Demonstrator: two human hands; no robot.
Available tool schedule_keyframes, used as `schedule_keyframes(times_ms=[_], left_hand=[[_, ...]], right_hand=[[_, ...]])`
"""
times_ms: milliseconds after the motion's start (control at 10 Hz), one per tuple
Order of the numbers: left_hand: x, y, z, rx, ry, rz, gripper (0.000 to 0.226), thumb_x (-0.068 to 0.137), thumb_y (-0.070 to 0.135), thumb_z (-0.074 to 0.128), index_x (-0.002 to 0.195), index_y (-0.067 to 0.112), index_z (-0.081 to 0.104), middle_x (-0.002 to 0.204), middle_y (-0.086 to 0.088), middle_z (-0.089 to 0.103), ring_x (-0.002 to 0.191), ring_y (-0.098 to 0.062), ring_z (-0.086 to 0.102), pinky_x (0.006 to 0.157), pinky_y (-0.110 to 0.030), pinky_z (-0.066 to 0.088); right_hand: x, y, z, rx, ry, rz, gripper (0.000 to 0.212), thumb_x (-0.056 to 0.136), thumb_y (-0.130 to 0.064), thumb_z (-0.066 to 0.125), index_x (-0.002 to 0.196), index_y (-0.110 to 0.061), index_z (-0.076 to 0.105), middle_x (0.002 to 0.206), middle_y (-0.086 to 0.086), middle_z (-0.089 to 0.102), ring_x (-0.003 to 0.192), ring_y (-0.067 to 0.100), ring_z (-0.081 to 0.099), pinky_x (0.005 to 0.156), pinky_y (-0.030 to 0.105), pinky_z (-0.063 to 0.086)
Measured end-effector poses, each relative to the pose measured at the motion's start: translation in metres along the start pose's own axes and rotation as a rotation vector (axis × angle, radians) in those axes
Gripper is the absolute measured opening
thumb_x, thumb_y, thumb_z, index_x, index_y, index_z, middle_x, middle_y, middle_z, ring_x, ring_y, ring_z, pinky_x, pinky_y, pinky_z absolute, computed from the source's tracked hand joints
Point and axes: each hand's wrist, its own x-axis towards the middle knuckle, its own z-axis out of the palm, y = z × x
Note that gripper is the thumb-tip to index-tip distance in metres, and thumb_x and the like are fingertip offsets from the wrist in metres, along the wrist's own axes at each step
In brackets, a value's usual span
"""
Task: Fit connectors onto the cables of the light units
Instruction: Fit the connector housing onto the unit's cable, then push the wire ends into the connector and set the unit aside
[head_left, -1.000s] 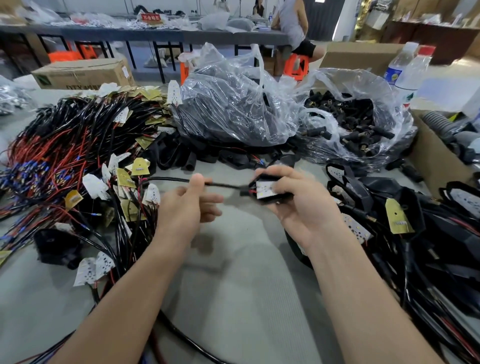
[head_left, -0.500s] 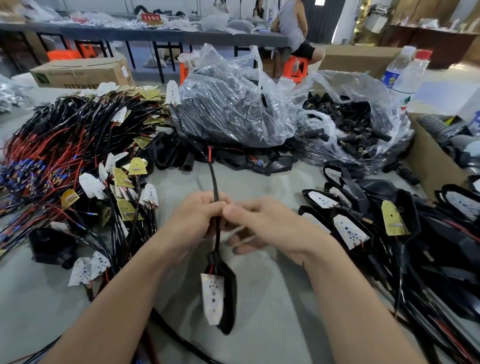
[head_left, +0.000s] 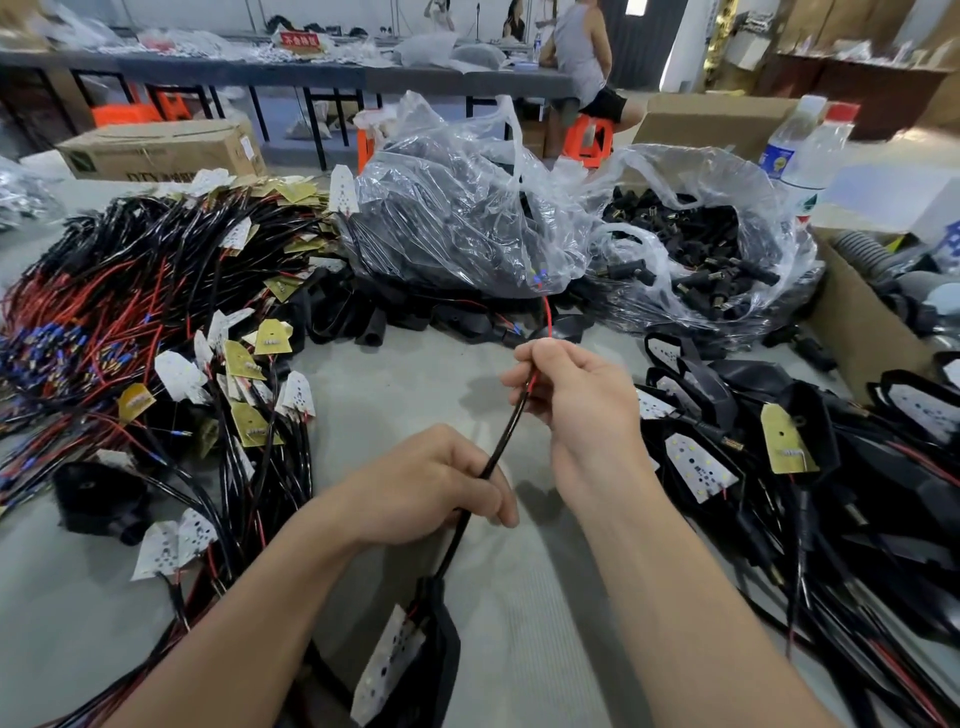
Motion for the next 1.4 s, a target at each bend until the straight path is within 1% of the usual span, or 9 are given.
schedule_keyframes(times_ms=[100,200,300,500,700,900,1000,1200,1400], left_hand=[[-0.005,0.004,0.001,-0.062,-0.136,-0.028,0.022,0.097,0.003,0.057,0.093,-0.007,0.076,0.05,0.015,0.059,0.041,0.0,0.04,0.045,-0.011,0.031],[-0.003,0.001,0.01,-0.026,0.018,-0.076,0.046,0.103,0.045,0.05,0.085,0.016,0.082,0.061,-0.013,0.066,0.042,-0.01,0.051,0.045,-0.02,0.037],[0.012,-0.006,0.015,-0.185,0.504,-0.1,0.047,0.107,0.04,0.048,0.078,0.018,0.077,0.075,-0.018,0.071,0.051,-0.014,0.06,0.051,-0.024,0.046],[0.014,-0.013,-0.004,-0.556,0.67,-0.088,0.022,0.097,0.017,0.065,0.09,0.026,0.084,0.087,-0.001,0.079,0.076,-0.007,0.068,0.082,-0.027,0.053],[0.017,-0.011,-0.002,-0.63,0.691,-0.123,0.028,0.098,0.011,0.062,0.076,0.013,0.08,0.078,-0.007,0.076,0.048,-0.007,0.055,0.049,-0.016,0.04],[0.02,-0.011,0.001,-0.6,0.719,-0.218,0.02,0.101,0.008,0.054,0.083,0.008,0.061,0.086,-0.012,0.079,0.037,-0.011,0.054,0.037,-0.016,0.031],[0.021,-0.009,0.003,-0.575,0.7,-0.22,0.018,0.102,0.006,0.051,0.087,0.005,0.06,0.082,-0.013,0.078,0.039,-0.012,0.058,0.037,-0.017,0.034],[0.019,-0.009,0.005,-0.49,0.666,-0.228,0.013,0.098,0.003,0.055,0.087,0.005,0.063,0.083,-0.014,0.078,0.043,-0.013,0.058,0.039,-0.017,0.037],[0.021,-0.007,0.01,-0.401,0.604,-0.232,0.012,0.097,0.003,0.055,0.093,0.005,0.065,0.081,-0.01,0.078,0.044,-0.013,0.057,0.04,-0.017,0.038]], right_hand=[[0.004,0.001,-0.002,0.025,0.108,-0.019,0.027,0.099,-0.008,0.057,0.076,-0.012,0.07,0.057,0.001,0.066,0.051,0.009,0.053,0.051,0.021,0.042],[0.009,-0.005,-0.006,-0.006,0.018,-0.017,0.026,0.098,-0.006,0.054,0.076,-0.011,0.068,0.054,0.002,0.06,0.039,0.007,0.037,0.04,0.018,0.03],[0.006,-0.005,-0.009,-0.246,-0.22,0.0,0.027,0.093,-0.008,0.057,0.07,-0.009,0.07,0.054,0.007,0.059,0.037,0.009,0.031,0.039,0.02,0.025],[-0.011,-0.003,0.002,-1.013,-0.44,-0.089,0.029,0.087,-0.03,0.065,0.065,-0.013,0.07,0.058,0.002,0.07,0.048,0.014,0.052,0.054,0.034,0.046],[0.007,-0.049,-0.024,-1.139,-0.168,-0.238,0.029,0.091,-0.035,0.064,0.071,-0.015,0.072,0.052,-0.003,0.064,0.045,0.004,0.055,0.042,0.018,0.041],[0.088,-0.123,-0.095,-1.843,-0.076,-0.072,0.026,0.097,-0.011,0.048,0.073,-0.006,0.057,0.092,0.016,0.059,0.08,0.028,0.05,0.074,0.032,0.044],[0.11,-0.128,-0.127,-1.973,-0.101,0.085,0.027,0.101,-0.012,0.047,0.108,0.002,0.069,0.118,0.022,0.066,0.094,0.032,0.056,0.079,0.03,0.042],[0.126,-0.097,-0.16,-1.67,-0.118,0.231,0.032,0.101,-0.013,0.052,0.122,0.006,0.066,0.11,0.02,0.063,0.094,0.024,0.051,0.084,0.031,0.043],[0.129,-0.088,-0.143,-1.649,-0.375,0.185,0.043,0.094,0.009,0.042,0.119,-0.009,0.072,0.069,-0.005,0.067,0.05,0.001,0.053,0.047,0.012,0.042]])
